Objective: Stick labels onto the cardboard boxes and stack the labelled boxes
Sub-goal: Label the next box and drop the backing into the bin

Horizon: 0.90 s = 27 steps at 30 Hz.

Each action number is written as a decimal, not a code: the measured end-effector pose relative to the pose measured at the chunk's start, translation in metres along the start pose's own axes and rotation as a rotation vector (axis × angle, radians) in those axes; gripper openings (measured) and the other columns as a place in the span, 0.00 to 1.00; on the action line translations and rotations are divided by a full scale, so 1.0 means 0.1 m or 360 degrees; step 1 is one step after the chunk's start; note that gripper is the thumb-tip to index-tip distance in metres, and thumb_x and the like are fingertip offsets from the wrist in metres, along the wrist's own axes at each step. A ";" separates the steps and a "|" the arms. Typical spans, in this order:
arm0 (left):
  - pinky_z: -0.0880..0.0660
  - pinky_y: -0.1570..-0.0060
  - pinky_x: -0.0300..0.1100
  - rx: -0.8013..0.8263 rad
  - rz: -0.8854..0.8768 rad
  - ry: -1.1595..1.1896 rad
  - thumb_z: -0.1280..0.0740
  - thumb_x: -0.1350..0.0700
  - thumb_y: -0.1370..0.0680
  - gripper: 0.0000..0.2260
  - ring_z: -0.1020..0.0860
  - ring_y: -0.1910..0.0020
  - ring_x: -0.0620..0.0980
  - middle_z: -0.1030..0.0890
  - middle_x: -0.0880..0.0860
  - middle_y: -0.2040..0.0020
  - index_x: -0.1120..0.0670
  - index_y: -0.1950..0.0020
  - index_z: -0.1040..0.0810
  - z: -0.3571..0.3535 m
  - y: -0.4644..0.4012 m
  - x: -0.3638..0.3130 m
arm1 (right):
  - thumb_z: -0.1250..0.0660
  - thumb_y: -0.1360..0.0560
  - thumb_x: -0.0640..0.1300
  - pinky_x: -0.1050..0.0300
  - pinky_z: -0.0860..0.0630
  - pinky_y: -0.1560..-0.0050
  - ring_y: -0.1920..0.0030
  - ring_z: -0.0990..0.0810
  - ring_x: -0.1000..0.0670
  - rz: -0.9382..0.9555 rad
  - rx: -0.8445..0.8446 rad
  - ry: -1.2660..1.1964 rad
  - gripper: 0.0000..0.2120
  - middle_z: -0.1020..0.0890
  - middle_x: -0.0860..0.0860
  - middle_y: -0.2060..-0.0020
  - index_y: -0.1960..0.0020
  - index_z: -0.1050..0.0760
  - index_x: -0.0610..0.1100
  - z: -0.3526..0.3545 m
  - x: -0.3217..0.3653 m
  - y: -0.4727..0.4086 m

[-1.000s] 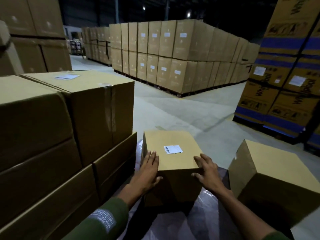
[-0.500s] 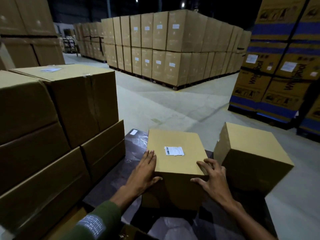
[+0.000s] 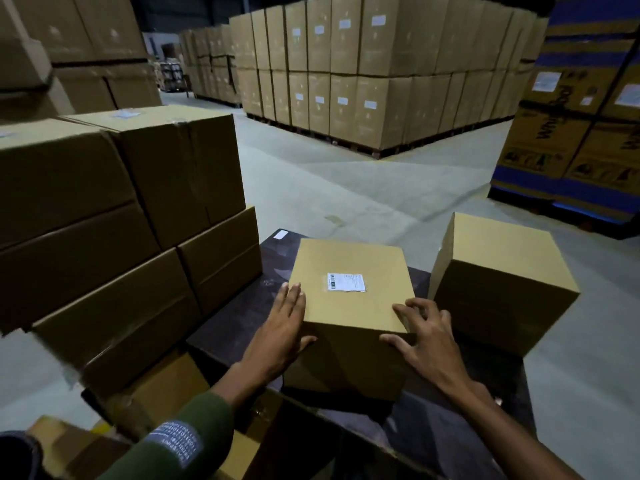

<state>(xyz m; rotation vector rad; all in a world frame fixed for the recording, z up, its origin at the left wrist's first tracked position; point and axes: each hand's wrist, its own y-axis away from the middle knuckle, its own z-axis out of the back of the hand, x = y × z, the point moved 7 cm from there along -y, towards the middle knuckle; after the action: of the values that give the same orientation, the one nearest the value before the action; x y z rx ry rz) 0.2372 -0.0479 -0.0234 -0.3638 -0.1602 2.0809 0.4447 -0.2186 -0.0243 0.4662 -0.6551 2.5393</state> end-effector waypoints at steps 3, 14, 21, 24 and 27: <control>0.50 0.25 0.54 -0.0038 0.0034 -0.0268 0.29 0.41 0.26 0.44 0.53 0.22 0.61 0.49 0.61 0.21 0.64 0.22 0.45 -0.06 0.05 0.01 | 0.40 0.28 0.69 0.46 0.24 0.44 0.38 0.34 0.47 0.0011 0.0106 0.0097 0.31 0.31 0.50 0.34 0.31 0.27 0.53 0.06 0.03 0.01; 0.31 0.32 0.57 -0.0180 -0.0084 -0.0461 0.19 0.46 0.37 0.42 0.28 0.32 0.63 0.27 0.65 0.31 0.66 0.31 0.28 -0.03 0.01 0.07 | 0.34 0.23 0.55 0.50 0.30 0.38 0.38 0.27 0.46 0.0214 0.0275 -0.0054 0.18 0.23 0.46 0.40 0.37 0.22 0.48 -0.03 0.53 -0.96; 0.33 0.32 0.57 -0.0266 -0.0100 -0.0480 0.19 0.44 0.38 0.41 0.26 0.32 0.62 0.26 0.65 0.32 0.65 0.32 0.26 -0.01 0.02 0.07 | 0.36 0.26 0.63 0.46 0.33 0.37 0.35 0.33 0.43 0.0277 0.0791 0.0223 0.30 0.29 0.45 0.35 0.28 0.31 0.50 -0.49 0.67 -1.32; 0.34 0.31 0.58 -0.0290 -0.0097 -0.0473 0.20 0.44 0.37 0.41 0.27 0.32 0.62 0.26 0.65 0.32 0.64 0.31 0.27 -0.01 0.02 0.07 | 0.34 0.26 0.62 0.48 0.33 0.39 0.36 0.34 0.44 0.0313 0.0852 0.0284 0.26 0.30 0.46 0.37 0.31 0.28 0.52 -0.51 0.69 -1.38; 0.35 0.30 0.58 -0.0312 -0.0099 -0.0450 0.21 0.43 0.34 0.41 0.29 0.30 0.62 0.27 0.65 0.31 0.64 0.29 0.30 -0.02 0.03 0.07 | 0.31 0.27 0.62 0.52 0.32 0.45 0.41 0.31 0.46 0.0335 0.0933 0.0307 0.25 0.29 0.47 0.41 0.34 0.26 0.53 -0.50 0.69 -1.45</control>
<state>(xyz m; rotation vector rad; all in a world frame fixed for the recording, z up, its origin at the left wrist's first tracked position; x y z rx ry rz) 0.2322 -0.0432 -0.0271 -0.1773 -0.5403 2.0525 0.4523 -0.0558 0.0164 0.3446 0.1331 2.9132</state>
